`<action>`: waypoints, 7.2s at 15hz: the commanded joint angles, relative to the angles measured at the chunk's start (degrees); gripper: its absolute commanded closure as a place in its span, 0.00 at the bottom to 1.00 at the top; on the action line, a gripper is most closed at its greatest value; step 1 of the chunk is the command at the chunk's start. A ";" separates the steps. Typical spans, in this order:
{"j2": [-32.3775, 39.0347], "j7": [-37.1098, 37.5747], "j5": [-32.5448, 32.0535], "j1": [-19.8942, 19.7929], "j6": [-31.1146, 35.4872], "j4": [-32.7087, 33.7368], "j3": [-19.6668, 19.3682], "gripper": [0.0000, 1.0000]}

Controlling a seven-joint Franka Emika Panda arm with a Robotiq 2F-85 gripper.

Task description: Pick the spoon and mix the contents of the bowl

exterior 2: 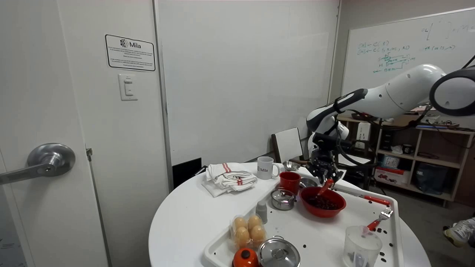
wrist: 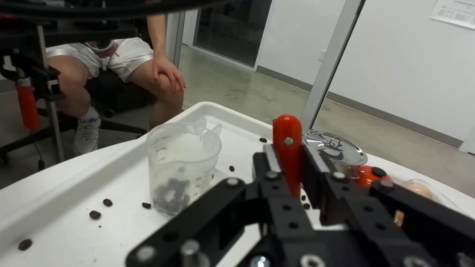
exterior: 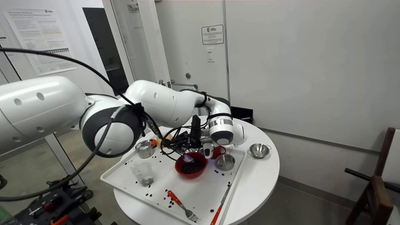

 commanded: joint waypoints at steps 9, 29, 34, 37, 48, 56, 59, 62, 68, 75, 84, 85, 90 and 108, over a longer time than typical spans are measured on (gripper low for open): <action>0.02 2.87 10.15 -7.85 0.63 -0.37 1.90 0.93; 0.06 -3.07 8.92 -9.97 2.54 2.68 -1.00 0.93; 0.01 -6.23 6.56 -8.69 0.98 2.28 -0.26 0.93; 0.03 -6.96 5.29 -8.09 0.65 4.15 -0.37 0.93; -4.40 -14.64 -1.70 -5.80 8.03 1.14 -4.76 0.93; -12.77 -19.71 -4.99 -3.95 21.84 -11.84 -11.92 0.93; -17.48 -21.79 -5.34 -2.39 27.83 -18.68 -14.42 0.93; -22.15 -21.56 -8.23 1.55 34.07 -25.17 -19.02 0.94; -28.34 -21.39 -19.25 12.40 40.94 -38.54 -26.80 0.94; -31.85 -18.61 -45.46 15.80 47.43 -48.45 -22.43 0.93; -31.12 -31.01 -52.36 8.85 58.56 -52.37 -12.11 0.93; -30.82 -32.60 -52.07 7.89 58.61 -52.05 -11.17 0.93; -28.67 -40.37 -50.69 3.52 56.86 -49.00 -6.82 0.93; -13.96 -43.81 -42.61 0.15 43.47 -28.15 -1.31 0.41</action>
